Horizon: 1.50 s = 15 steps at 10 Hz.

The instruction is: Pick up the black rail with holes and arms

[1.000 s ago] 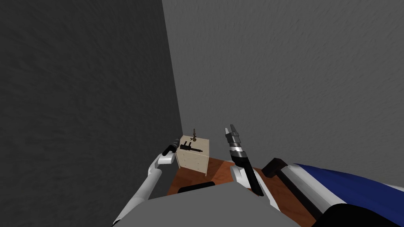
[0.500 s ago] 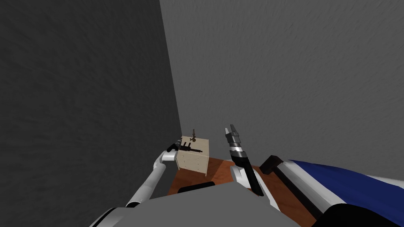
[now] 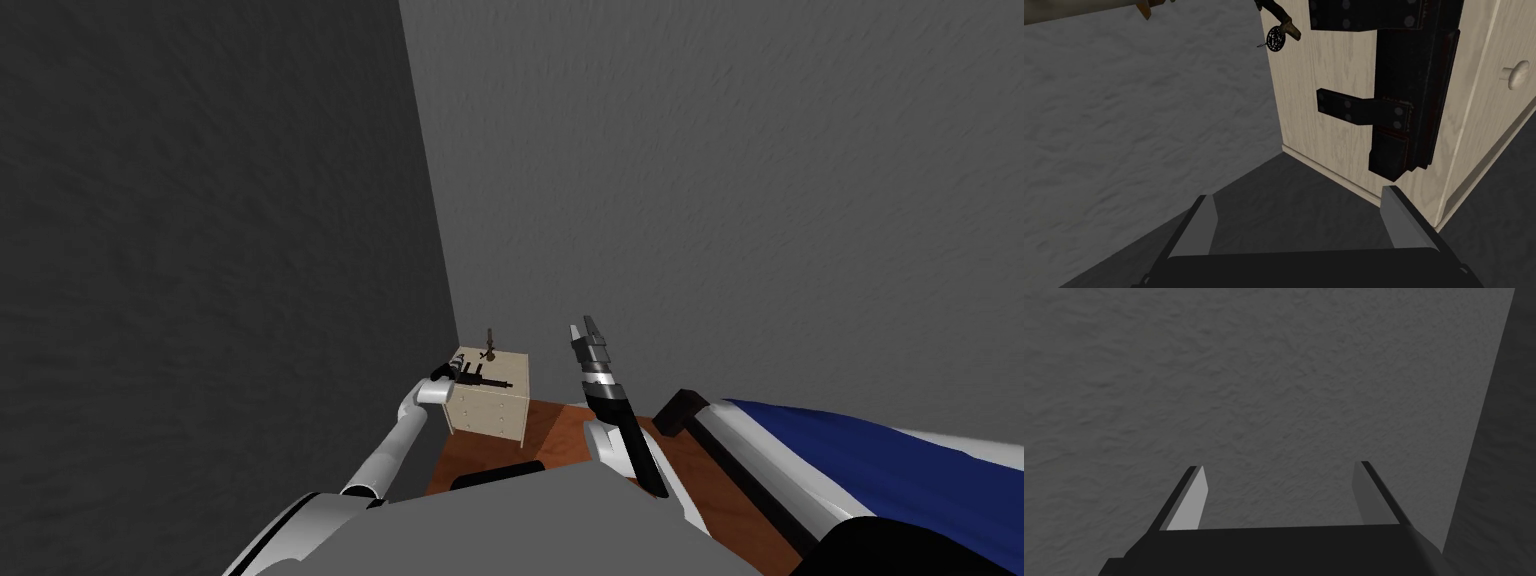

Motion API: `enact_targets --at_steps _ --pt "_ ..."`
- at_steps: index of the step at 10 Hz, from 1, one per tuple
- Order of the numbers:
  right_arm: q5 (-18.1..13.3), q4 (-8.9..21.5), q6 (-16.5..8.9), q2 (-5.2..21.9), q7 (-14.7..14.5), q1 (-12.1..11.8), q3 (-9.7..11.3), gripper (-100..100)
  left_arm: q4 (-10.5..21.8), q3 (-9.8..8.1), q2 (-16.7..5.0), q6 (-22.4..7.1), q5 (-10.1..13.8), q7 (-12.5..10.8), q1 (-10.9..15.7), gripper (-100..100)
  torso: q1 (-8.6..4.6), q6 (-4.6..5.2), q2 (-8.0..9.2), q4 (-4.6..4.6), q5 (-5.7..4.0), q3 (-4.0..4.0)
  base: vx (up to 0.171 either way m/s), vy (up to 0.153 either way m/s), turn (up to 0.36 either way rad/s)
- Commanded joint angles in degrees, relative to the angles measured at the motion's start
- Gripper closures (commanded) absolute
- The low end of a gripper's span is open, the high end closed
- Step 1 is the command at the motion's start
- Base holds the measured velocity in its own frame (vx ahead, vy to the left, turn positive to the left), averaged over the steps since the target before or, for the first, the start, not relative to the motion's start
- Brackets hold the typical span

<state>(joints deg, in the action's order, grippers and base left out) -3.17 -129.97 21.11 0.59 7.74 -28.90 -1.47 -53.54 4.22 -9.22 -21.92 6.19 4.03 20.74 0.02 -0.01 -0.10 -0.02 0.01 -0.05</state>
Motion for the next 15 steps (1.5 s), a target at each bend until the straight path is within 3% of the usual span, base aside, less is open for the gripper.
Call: enact_targets --at_steps 1,2,3,4,6,10,13,15 --pt "0.0 0.0 0.0 0.0 0.0 0.0 0.0 0 2.04 0.3 -0.04 -1.58 -0.05 0.29 0.52 -100 0.0 0.0 0.0 0.0 0.0 0.0 0.023 0.023 -0.045" --pt "0.0 0.0 0.0 0.0 0.0 0.0 0.0 0 5.06 0.67 0.37 -3.32 -0.56 0.73 2.5 -100 0.02 -0.03 0.0 -0.01 0.0 0.0 0.027 0.02 -0.075" --pt "0.0 0.0 0.0 0.0 0.0 0.0 0.0 0 5.54 0.67 0.37 -3.32 -0.56 0.73 2.5 -100 0.0 -0.01 -0.01 -0.01 0.0 -0.01 0.021 0.018 -0.047" --pt "0.0 0.0 0.0 0.0 0.0 0.0 0.0 0 6.94 1.03 0.83 -4.96 -1.07 1.16 4.36 -100 0.0 -0.03 0.01 0.0 0.0 0.0 0.026 0.022 -0.087" --pt "0.0 0.0 0.0 0.0 0.0 0.0 0.0 0 8.89 1.03 0.83 -4.96 -1.07 1.16 4.36 -100 0.0 -0.03 -0.01 -0.01 0.0 -0.01 0.016 0.014 -0.024" --pt "0.0 0.0 0.0 0.0 0.0 0.0 0.0 0 16.57 2.03 2.58 -9.2 -2.52 2.39 9.1 -100 -0.03 -0.02 -0.03 -0.01 -0.01 -0.02 0.033 0.014 -0.083" --pt "0.0 0.0 0.0 0.0 0.0 -0.01 0.0 0 20.3 2.33 3.28 -10.38 -2.95 2.75 10.33 -100 -0.04 -0.03 -0.06 -0.02 -0.01 -0.04 0.038 0.011 -0.047" --pt "0.0 0.0 0.0 0.0 0.0 -0.01 0.0 0 24.53 2.84 4.87 -12.31 -3.68 3.37 12.13 -100 -0.07 -0.02 -0.08 -0.02 -0.02 -0.05 0.054 0.007 -0.081"
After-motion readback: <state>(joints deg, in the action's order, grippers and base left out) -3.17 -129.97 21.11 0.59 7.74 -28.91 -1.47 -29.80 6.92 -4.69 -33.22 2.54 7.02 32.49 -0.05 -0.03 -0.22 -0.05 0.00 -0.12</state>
